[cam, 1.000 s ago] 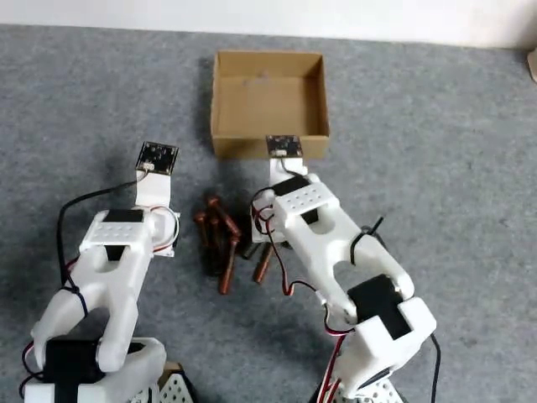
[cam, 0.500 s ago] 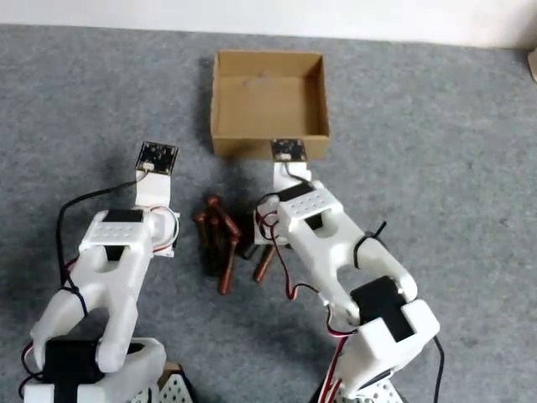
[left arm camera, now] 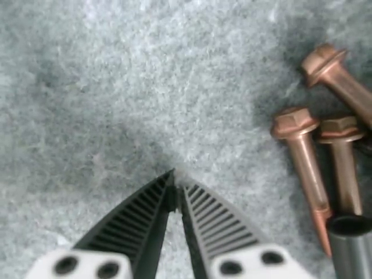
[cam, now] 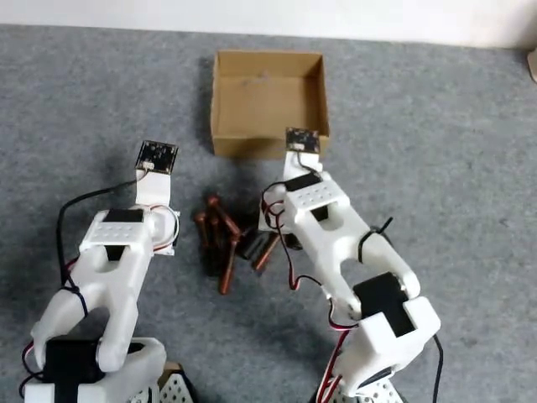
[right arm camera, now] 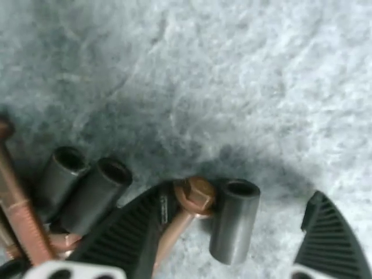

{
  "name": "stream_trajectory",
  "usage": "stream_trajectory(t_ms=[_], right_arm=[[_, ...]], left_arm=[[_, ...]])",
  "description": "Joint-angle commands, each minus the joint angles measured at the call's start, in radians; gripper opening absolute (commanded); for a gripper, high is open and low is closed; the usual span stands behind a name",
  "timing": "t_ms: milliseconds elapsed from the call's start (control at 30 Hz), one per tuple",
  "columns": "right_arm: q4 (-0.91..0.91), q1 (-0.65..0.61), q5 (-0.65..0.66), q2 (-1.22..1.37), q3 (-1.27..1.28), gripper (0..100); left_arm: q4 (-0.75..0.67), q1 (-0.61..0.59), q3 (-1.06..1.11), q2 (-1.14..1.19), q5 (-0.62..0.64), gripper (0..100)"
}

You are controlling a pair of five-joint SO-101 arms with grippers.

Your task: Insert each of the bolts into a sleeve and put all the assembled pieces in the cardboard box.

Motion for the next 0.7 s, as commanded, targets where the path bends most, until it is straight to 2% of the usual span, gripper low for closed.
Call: stream_trajectory(t_ms=[0, 233, 500, 667], right_arm=[[0.008, 0.022, -0.009, -0.007, -0.039, 32.9], [0.03, 0.019, -0.005, -0.013, -0.039, 32.9], [0.237, 0.041, -0.003, -0.015, -0.166, 32.9], [0.292, 0.077, -0.003, -0.015, -0.202, 32.9]], left_arm=[[-0.017, -0.008, -0.045, -0.004, 0.003, 1], [-0.018, -0.008, -0.045, -0.004, 0.005, 1], [-0.018, -0.008, -0.045, -0.004, 0.006, 1], [-0.018, -0.008, -0.045, -0.004, 0.006, 1]])
